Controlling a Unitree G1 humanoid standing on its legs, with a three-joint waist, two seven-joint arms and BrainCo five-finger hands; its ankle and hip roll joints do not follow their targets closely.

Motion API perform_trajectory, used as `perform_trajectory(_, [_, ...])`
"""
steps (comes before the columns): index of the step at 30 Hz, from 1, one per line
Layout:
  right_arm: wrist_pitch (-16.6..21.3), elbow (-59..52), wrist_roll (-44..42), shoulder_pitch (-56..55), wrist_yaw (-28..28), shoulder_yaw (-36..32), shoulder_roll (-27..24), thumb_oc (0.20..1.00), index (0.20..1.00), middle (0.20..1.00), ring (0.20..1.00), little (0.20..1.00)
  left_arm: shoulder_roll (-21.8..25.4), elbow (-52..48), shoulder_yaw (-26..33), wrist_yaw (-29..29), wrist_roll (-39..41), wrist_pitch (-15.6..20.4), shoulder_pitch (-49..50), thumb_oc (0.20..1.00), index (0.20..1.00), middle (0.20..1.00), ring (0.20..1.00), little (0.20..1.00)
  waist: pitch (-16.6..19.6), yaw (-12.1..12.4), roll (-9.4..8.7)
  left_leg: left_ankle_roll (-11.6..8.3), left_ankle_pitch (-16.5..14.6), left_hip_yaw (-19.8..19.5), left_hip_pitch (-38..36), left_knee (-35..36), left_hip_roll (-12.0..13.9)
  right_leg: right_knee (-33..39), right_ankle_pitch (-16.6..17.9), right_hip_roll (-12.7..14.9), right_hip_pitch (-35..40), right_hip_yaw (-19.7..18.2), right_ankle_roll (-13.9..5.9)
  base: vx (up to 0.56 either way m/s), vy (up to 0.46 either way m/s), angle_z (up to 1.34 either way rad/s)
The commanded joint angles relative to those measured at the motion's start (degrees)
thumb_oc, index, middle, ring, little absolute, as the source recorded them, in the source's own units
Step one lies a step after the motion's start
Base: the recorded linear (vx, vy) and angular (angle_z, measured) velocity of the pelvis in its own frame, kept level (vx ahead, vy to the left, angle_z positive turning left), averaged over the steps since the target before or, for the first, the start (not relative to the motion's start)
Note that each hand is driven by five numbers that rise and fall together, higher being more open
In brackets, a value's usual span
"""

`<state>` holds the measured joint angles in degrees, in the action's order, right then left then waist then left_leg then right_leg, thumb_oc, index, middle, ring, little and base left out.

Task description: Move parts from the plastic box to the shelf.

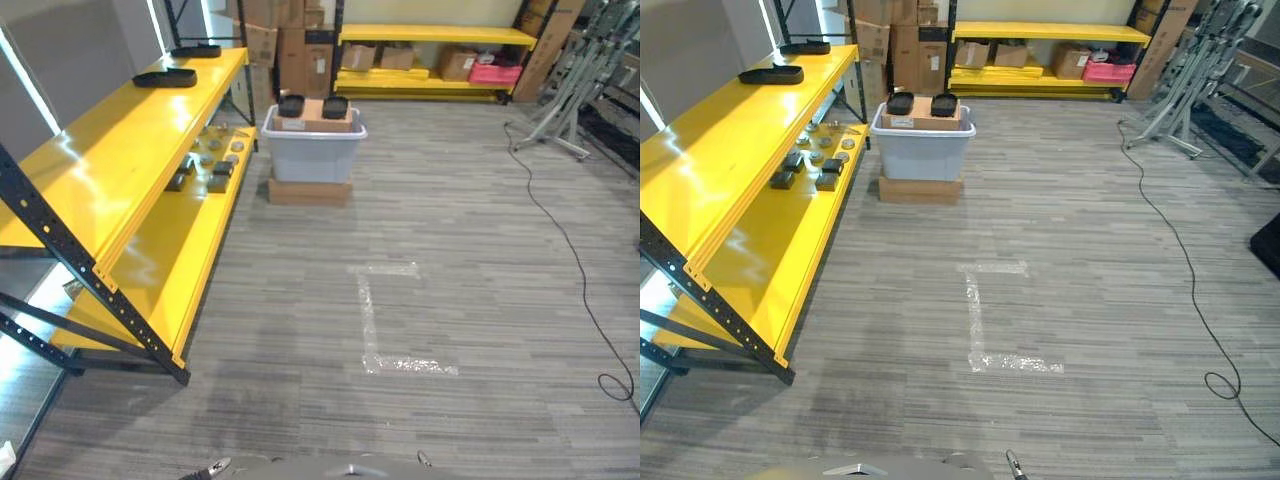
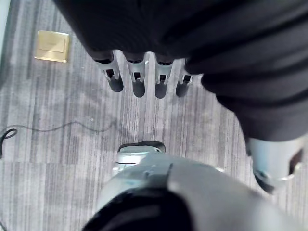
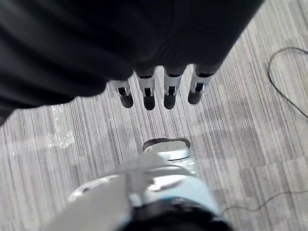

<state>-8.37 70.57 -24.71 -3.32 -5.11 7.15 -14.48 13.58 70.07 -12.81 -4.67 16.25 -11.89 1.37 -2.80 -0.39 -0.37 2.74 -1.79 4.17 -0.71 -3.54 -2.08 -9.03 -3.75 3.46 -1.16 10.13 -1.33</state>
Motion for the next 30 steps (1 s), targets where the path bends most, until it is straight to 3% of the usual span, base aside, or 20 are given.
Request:
perform_trajectory(1, [3.33,1.98,-2.04,5.82,-0.91,0.01,-2.95,1.0,1.0,1.0,1.0,1.0,1.51,2.15,-0.32,-1.82,1.4,-1.07,-6.29,1.0,1.0,1.0,1.0,1.0,-5.19,-0.32,0.88,-1.26,-1.79,5.81,-7.0,8.54,1.79,11.86,0.82,0.31,9.11,2.72,-3.32,0.0,0.0,0.0])
perform_trajectory(2, [3.47,1.95,-2.05,5.83,-0.9,0.01,-2.95,1.0,1.0,1.0,1.0,1.0,1.51,2.17,-0.34,-1.83,1.45,-1.02,-6.27,1.0,1.0,1.0,1.0,1.0,-5.18,-0.32,0.88,-1.27,-1.79,5.81,-6.99,8.54,1.79,11.86,0.82,0.31,9.1,2.72,-3.32,0.0,0.0,0.0])
perform_trajectory(3, [6.59,1.28,-1.35,5.85,-1.25,0.31,-3.03,1.0,1.0,1.0,1.0,1.0,1.43,2.39,-0.2,-1.2,2.56,-0.81,-5.95,1.0,1.0,1.0,1.0,1.0,-5.1,-0.38,0.82,-1.27,-1.81,5.87,-6.92,8.54,1.82,11.93,0.89,0.3,9.04,2.62,-3.34,0.0,0.0,0.0])
perform_trajectory(5, [9.32,-0.06,-0.3,5.92,-1.67,1.12,-3.15,1.0,1.0,1.0,1.0,1.0,1.7,2.59,0.53,-0.37,3.43,-0.25,-5.74,1.0,1.0,1.0,1.0,1.0,-5.07,-0.63,0.73,-1.36,-1.85,6.1,-6.82,8.54,1.9,12.08,0.99,0.27,8.87,2.2,-3.33,-0.02,0.014,-0.04])
perform_trajectory(10, [11.24,-0.63,3.15,5.68,-2.34,1.99,-3.61,1.0,1.0,1.0,1.0,1.0,2.1,2.61,1.54,1.25,4.33,0.85,-5.64,1.0,1.0,1.0,1.0,1.0,-5.0,-0.89,0.55,-1.52,-1.96,6.51,-6.95,8.54,2.01,12.57,1.39,0.28,9.01,1.79,-3.51,0.0,0.003,-0.01])
perform_trajectory(12, [16.39,-0.67,5.59,5.55,0.75,2.92,-3.6,1.0,1.0,1.0,1.0,1.0,1.88,2.18,2.36,0.51,6.81,3.84,-5.15,1.0,1.0,1.0,1.0,1.0,-4.94,-0.8,0.3,-1.54,-1.94,6.72,-6.99,8.54,2.02,12.75,1.69,0.27,9.06,1.4,-3.57,0.01,0.005,-0.02])
perform_trajectory(16, [23.04,-2.75,3.33,5.26,5.13,3.09,-3.44,1.0,1.0,1.0,1.0,1.0,1.3,0.08,2.42,3.71,9.03,8.94,-4.65,1.0,1.0,1.0,1.0,1.0,-5.46,-1.04,0.26,-1.42,-2.03,7.0,-7.02,8.54,2.02,12.69,1.91,0.33,8.91,0.82,-3.65,-0.01,0.018,-0.01])
perform_trajectory(19, [23.32,-4.11,1.76,4.93,3.93,2.7,-3.33,1.0,1.0,1.0,1.0,1.0,0.98,-0.67,2.46,5.43,8.54,11.21,-4.5,1.0,1.0,1.0,1.0,1.0,-5.89,-1.24,0.39,-1.31,-2.07,7.13,-6.92,8.54,1.97,12.47,1.92,0.45,8.63,0.68,-3.68,-0.02,0.034,-0.03])
perform_trajectory(20, [24.03,-4.25,0.27,4.86,2.01,2.53,-3.07,1.0,1.0,1.0,1.0,1.0,0.99,-0.91,2.05,7.23,5.99,13.75,-4.54,1.0,1.0,1.0,1.0,1.0,-6.21,-1.22,0.52,-1.21,-2.08,7.03,-6.9,8.54,1.82,12.34,1.93,0.61,8.57,0.72,-3.71,-0.02,0.045,-0.04])
perform_trajectory(24, [24.16,-4.09,-1.34,4.87,-0.07,2.65,-2.91,1.0,1.0,1.0,1.0,1.0,0.96,-1.24,1.08,7.89,5.03,15.2,-4.5,1.0,1.0,1.0,1.0,1.0,-6.44,-0.9,0.67,-1.06,-2.17,6.64,-7.0,8.54,1.5,12.35,1.89,0.85,8.8,1.09,-3.81,0.0,0.025,-0.03])
perform_trajectory(26, [22.7,-3.77,-1.65,4.84,-0.98,2.55,-2.84,1.0,1.0,1.0,1.0,1.0,1.1,-1.45,0.29,8.34,2.87,16.45,-4.51,1.0,1.0,1.0,1.0,1.0,-6.31,-0.59,0.65,-1.02,-2.25,6.36,-7.16,8.54,1.3,12.33,1.86,0.99,9.03,1.49,-3.92,0.0,0.0,0.0])
perform_trajectory(28, [17.93,-2.79,-4.28,4.83,-3.74,2.44,-2.63,1.0,1.0,1.0,1.0,1.0,1.29,-1.47,-0.06,8.41,1.97,17.48,-4.7,1.0,1.0,1.0,1.0,1.0,-6.09,-0.3,0.59,-0.96,-2.25,6.18,-7.26,8.54,1.2,12.29,1.82,1.04,9.22,1.81,-3.93,0.03,0.011,0.01])
perform_trajectory(30, [18.38,-1.91,-7.3,4.91,-7.74,2.29,-2.41,1.0,1.0,1.0,1.0,1.0,1.5,-1.94,-1.0,9.03,1.95,19.22,-5.15,1.0,1.0,1.0,1.0,1.0,-5.81,0.13,0.46,-0.86,-2.26,5.8,-7.42,8.54,1.1,12.11,1.65,1.07,9.48,2.22,-3.92,0.06,0.021,0.05])
